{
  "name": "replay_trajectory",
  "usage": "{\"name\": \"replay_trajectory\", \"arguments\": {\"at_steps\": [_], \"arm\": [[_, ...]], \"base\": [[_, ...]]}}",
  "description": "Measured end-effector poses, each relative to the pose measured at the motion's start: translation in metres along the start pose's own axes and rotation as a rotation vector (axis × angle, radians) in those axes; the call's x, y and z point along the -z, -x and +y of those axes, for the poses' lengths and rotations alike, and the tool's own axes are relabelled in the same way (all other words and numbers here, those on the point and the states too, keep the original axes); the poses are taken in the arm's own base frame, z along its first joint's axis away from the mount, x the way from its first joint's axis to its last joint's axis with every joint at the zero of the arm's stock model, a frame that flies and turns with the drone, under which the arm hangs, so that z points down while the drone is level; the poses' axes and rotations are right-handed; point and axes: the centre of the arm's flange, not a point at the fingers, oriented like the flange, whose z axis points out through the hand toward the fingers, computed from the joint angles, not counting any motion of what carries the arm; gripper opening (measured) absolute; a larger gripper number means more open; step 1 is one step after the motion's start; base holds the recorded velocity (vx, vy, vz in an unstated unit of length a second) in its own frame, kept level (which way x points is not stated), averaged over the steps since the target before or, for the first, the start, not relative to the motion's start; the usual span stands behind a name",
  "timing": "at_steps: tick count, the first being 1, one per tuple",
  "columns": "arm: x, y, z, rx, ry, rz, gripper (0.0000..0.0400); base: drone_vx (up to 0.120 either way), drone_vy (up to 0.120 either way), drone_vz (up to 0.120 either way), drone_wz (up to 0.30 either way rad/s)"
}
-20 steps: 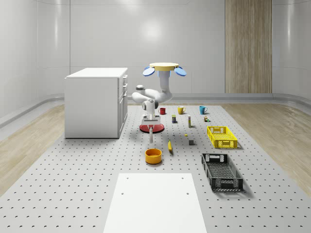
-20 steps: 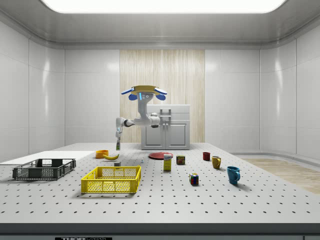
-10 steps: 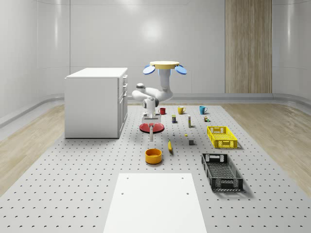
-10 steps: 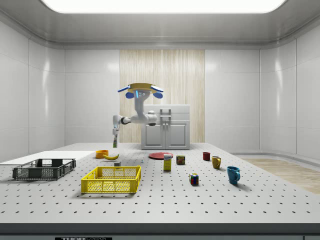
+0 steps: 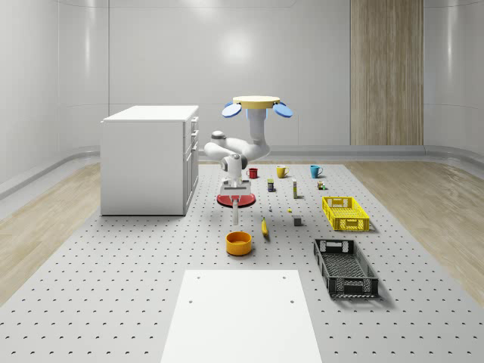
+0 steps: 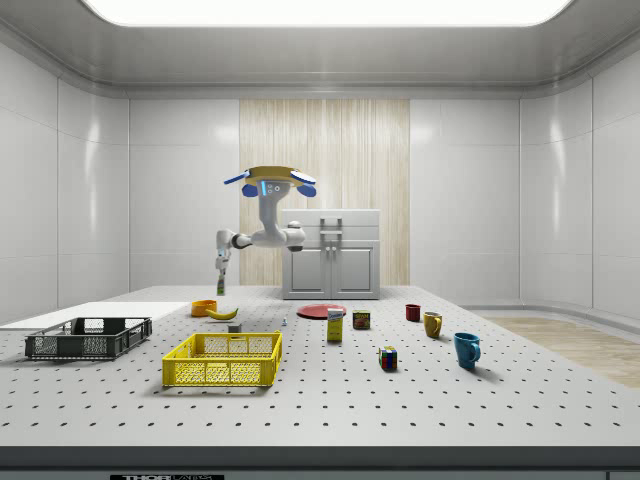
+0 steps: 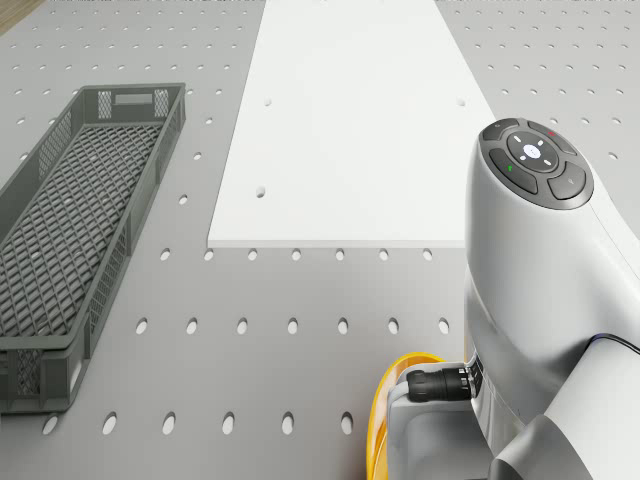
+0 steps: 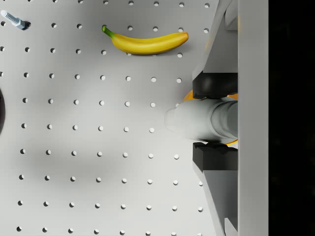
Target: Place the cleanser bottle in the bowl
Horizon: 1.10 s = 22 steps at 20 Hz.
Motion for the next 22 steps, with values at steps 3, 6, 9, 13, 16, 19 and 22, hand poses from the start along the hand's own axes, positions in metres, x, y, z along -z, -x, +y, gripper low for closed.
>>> {"name": "replay_trajectory", "arguments": {"at_steps": [3,6,9,13,16,19,22], "arm": [[0.0,0.0,0.0,0.0,0.0,0.0,0.0129],[0.0,0.0,0.0,0.001,0.0,0.0,0.0129],[0.0001,0.0,0.0,0.001,0.0,0.0,0.0129],[0.0001,0.0,0.0,0.001,0.0,0.0,0.0129],[0.0001,0.0,0.0,0.001,0.0,0.0,0.0129],[0.0001,0.0,0.0,0.001,0.0,0.0,0.0129],[0.0001,0.0,0.0,0.001,0.0,0.0,0.0129]], "base": [[0.12,0.0,0.0,0.0],[0.12,0.053,0.0,0.0],[0.08,0.093,0.0,0.0],[0.0,0.06,0.0,0.0],[0.067,0.0,0.0,0.0],[0.0,-0.053,0.0,0.0],[0.0,0.0,0.0,0.0]]}}
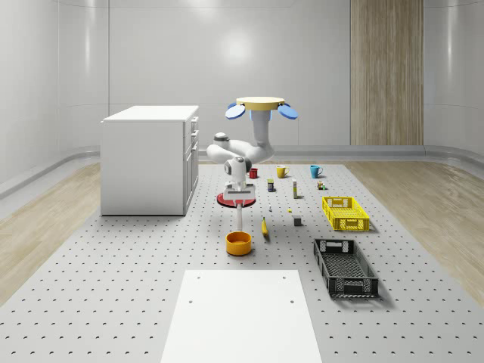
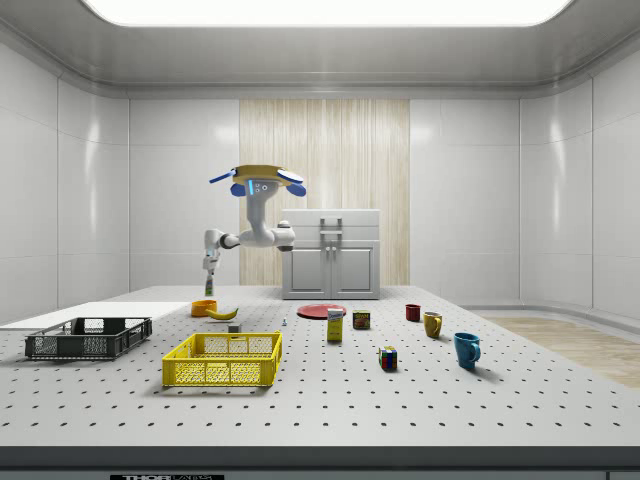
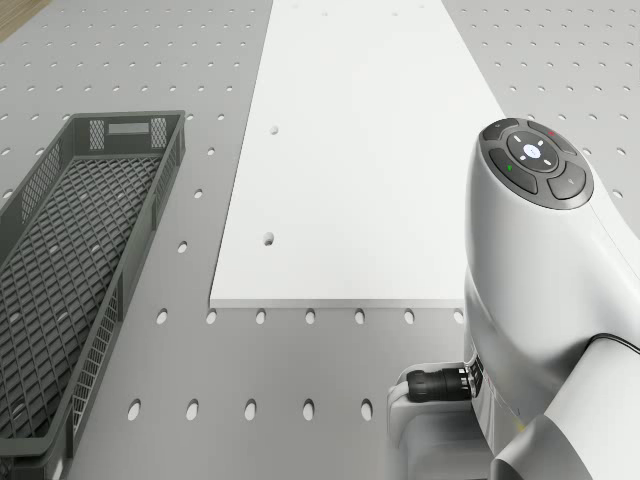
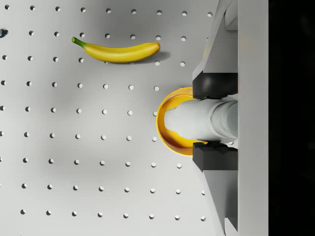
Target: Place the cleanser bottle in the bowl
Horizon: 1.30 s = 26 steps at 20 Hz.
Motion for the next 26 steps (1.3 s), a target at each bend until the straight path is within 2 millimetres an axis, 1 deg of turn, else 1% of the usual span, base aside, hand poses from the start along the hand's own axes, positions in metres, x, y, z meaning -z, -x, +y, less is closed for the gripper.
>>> {"name": "replay_trajectory", "arguments": {"at_steps": [3,6,16,26], "arm": [[-0.002,0.0,0.0,-0.001,0.0,0.0,0.0129],[-0.01,0.0,0.0,-0.008,0.001,0.001,0.0132],[-0.053,0.0,0.0,-0.042,0.002,0.002,0.0132],[-0.087,0.0,0.0,-0.046,0.002,0.002,0.0132]], "base": [[0.0,0.0,0.0,0.0],[0.0,0.0,0.0,0.0],[0.0,0.0,0.0,0.0],[0.0,0.0,0.0,0.0]]}}
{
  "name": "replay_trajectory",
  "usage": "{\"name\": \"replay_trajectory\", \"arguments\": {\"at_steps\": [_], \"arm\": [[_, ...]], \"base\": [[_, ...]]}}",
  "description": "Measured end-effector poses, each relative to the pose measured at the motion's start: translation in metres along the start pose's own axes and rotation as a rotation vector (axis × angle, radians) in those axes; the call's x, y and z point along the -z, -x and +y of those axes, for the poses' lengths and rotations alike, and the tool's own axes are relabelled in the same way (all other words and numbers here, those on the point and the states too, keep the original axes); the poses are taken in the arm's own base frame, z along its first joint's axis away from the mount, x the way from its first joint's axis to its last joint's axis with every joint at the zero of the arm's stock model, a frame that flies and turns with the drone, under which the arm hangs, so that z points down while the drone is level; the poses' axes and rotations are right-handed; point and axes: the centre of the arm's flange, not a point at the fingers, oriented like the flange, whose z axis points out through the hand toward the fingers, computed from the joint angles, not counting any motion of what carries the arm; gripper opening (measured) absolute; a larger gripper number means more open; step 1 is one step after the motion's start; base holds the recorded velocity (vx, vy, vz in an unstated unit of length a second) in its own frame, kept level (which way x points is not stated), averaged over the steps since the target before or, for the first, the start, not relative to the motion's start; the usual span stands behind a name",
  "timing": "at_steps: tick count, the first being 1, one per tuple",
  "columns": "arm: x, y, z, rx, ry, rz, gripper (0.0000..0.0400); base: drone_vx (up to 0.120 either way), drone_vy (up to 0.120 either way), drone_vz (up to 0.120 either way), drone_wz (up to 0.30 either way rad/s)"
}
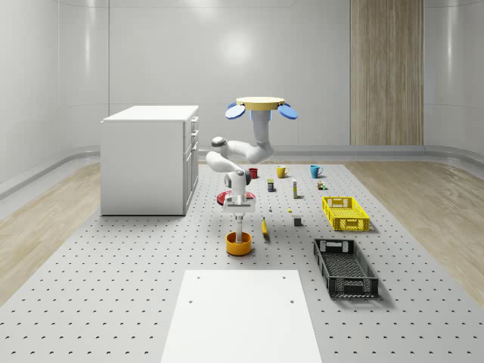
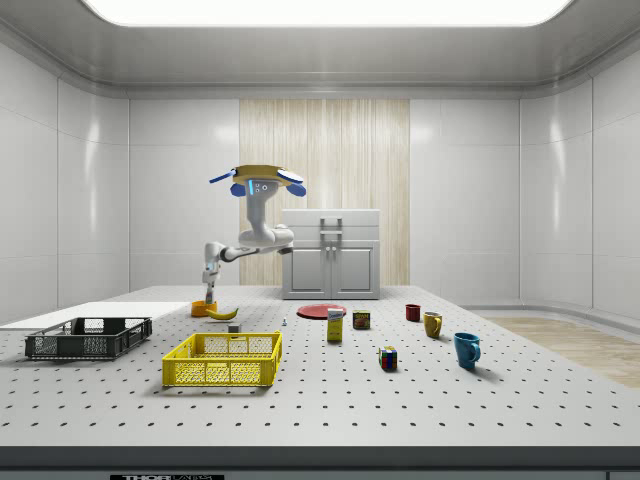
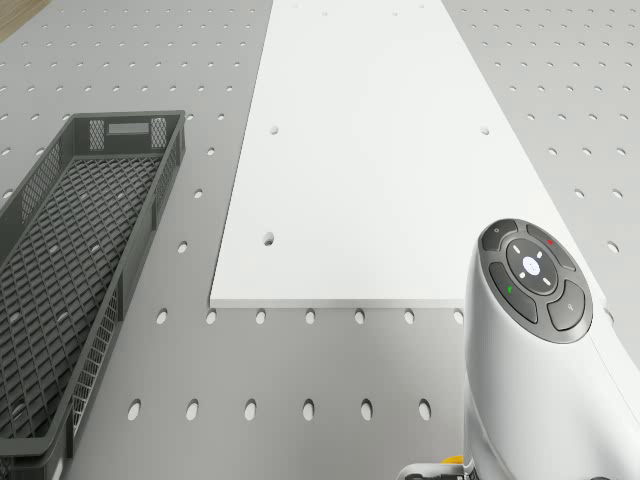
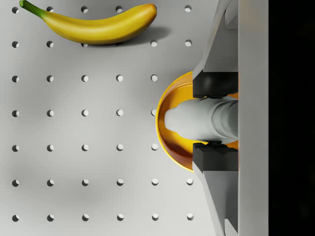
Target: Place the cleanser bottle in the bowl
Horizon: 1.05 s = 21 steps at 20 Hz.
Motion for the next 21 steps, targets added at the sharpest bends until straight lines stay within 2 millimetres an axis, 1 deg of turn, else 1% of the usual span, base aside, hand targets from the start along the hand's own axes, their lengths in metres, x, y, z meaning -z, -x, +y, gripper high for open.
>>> {"name": "replay_trajectory", "arguments": {"at_steps": [2,5,6,7,8,10,12,16,21], "arm": [[-0.007,0.0,0.0,0.0,0.0,0.0,0.0133],[-0.017,-0.001,0.001,0.035,0.001,0.001,0.0145],[-0.019,-0.001,0.001,0.039,0.0,0.001,0.0201],[-0.021,0.0,0.001,0.034,0.001,0.001,0.0245],[-0.022,0.0,0.0,0.03,0.001,0.001,0.028],[-0.02,0.0,0.0,0.023,0.001,0.002,0.0327],[-0.015,0.0,0.0,0.019,0.002,0.002,0.0356],[0.0,0.0,0.0,0.013,0.002,0.002,0.0384],[0.011,0.0,0.0,0.011,0.002,0.003,0.0395]], "base": [[0.0,0.0,0.0,0.0],[0.0,0.0,0.0,0.0],[0.0,0.0,0.0,0.0],[0.0,0.0,0.0,0.0],[0.0,0.0,0.0,0.0],[0.0,0.0,0.0,0.0],[0.0,0.0,0.0,0.0],[0.0,0.0,0.0,0.0],[0.0,0.0,0.0,0.0]]}}
